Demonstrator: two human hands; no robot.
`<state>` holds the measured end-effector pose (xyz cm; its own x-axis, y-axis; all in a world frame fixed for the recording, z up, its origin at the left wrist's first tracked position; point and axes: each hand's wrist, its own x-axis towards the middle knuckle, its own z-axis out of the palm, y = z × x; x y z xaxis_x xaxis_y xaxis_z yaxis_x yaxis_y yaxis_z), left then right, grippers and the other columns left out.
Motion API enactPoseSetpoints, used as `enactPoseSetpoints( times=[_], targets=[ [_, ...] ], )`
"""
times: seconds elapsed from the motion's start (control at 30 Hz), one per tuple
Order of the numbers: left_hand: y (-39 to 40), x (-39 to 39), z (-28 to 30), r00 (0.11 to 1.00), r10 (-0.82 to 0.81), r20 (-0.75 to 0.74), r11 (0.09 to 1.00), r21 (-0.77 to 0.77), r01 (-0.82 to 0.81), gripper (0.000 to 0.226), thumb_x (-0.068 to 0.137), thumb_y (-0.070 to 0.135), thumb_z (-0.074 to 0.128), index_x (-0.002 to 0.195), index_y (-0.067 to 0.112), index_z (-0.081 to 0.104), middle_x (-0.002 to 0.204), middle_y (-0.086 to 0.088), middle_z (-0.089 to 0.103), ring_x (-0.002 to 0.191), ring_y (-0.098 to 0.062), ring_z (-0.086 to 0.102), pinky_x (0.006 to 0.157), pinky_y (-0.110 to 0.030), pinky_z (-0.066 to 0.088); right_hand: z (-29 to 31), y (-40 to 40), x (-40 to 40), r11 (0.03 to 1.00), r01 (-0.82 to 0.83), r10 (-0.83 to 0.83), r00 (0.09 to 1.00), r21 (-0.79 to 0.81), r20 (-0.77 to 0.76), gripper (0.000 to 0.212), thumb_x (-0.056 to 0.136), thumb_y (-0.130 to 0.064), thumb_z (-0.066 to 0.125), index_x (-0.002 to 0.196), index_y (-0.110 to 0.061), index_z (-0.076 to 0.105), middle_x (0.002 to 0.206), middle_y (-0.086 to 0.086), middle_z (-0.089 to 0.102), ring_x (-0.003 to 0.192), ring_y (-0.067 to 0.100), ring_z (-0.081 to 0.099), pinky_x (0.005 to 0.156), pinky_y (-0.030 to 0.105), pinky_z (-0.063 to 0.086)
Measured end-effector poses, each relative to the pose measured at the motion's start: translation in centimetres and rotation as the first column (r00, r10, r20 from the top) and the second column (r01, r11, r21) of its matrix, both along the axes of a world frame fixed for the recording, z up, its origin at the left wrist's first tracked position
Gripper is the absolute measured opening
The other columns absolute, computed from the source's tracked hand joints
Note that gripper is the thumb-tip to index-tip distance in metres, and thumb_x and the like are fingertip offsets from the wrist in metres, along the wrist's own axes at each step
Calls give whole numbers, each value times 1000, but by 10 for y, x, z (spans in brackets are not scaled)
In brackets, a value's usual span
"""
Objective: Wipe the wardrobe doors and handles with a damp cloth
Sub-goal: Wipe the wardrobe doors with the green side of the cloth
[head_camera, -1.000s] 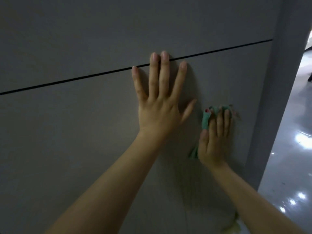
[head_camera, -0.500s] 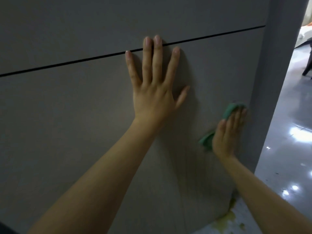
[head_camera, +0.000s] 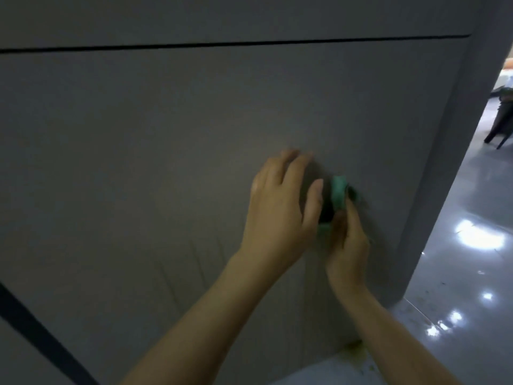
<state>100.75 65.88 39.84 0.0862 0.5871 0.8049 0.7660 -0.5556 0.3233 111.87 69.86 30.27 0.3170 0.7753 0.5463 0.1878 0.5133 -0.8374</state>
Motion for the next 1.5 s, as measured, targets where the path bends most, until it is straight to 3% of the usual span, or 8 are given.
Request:
enactPoseSetpoints(
  times=[0.23,0.33,0.63,0.87,0.97,1.2,1.33,1.5],
  targets=[
    [-58,-93,-58,939,-35,341,957,-258,130,33,97,32,49,127,21,60,115,20,57,109,16,50,79,2,36,-14,-69,-75,830,-549,507,816,-100,-279,48,78,-68,56,99,-27,69,94,13,68,90,26,65,81,50,51],
    [-83,-137,-83,901,46,432,921,-367,129,39,87,41,52,124,32,58,114,19,61,103,14,56,74,0,40,-30,-86,-107,599,-793,688,582,-112,-433,58,65,-66,71,104,-24,72,106,18,69,98,37,66,81,52,55],
    [-164,-224,-123,682,212,700,868,-456,198,28,59,45,67,80,26,73,76,5,74,74,-8,71,61,-18,54,-68,-136,-198,196,-961,807,271,-195,-524,50,77,-47,70,115,-15,67,116,18,66,109,32,63,85,40,53],
    [-181,-282,-116,654,152,741,875,-409,259,29,64,43,67,73,16,70,64,0,69,53,-8,64,44,-15,46,-63,-154,-253,374,-855,858,466,-359,-216,37,77,-54,65,101,-27,73,104,9,72,101,25,67,87,41,54],
    [-181,-294,-117,681,81,728,844,-413,342,30,65,41,67,77,13,70,73,-2,71,67,-12,69,60,-21,56,-51,-156,-264,410,-849,870,474,-333,-137,39,73,-56,63,100,-30,74,102,3,73,98,16,68,76,26,54],
    [-181,-305,-152,347,61,936,754,-271,599,24,74,37,75,78,14,71,83,-10,71,77,-21,69,63,-26,56,-43,-149,-272,528,-786,836,547,-320,36,21,78,-36,56,74,-20,69,74,1,70,71,10,67,62,25,52],
    [-184,-305,-161,386,95,918,649,-351,675,25,75,34,66,83,11,69,87,-11,70,79,-23,67,64,-26,54,-44,-140,-265,644,-722,758,646,-254,88,27,76,-46,57,77,-22,69,77,4,71,74,17,68,65,35,54],
    [-194,-287,-147,251,218,943,796,-321,514,23,75,28,72,64,11,61,57,-5,60,50,-14,59,47,-21,48,-45,-132,-265,746,-654,662,706,-128,251,24,76,-47,59,87,-28,70,86,-6,68,77,4,64,68,20,50]
  ],
)
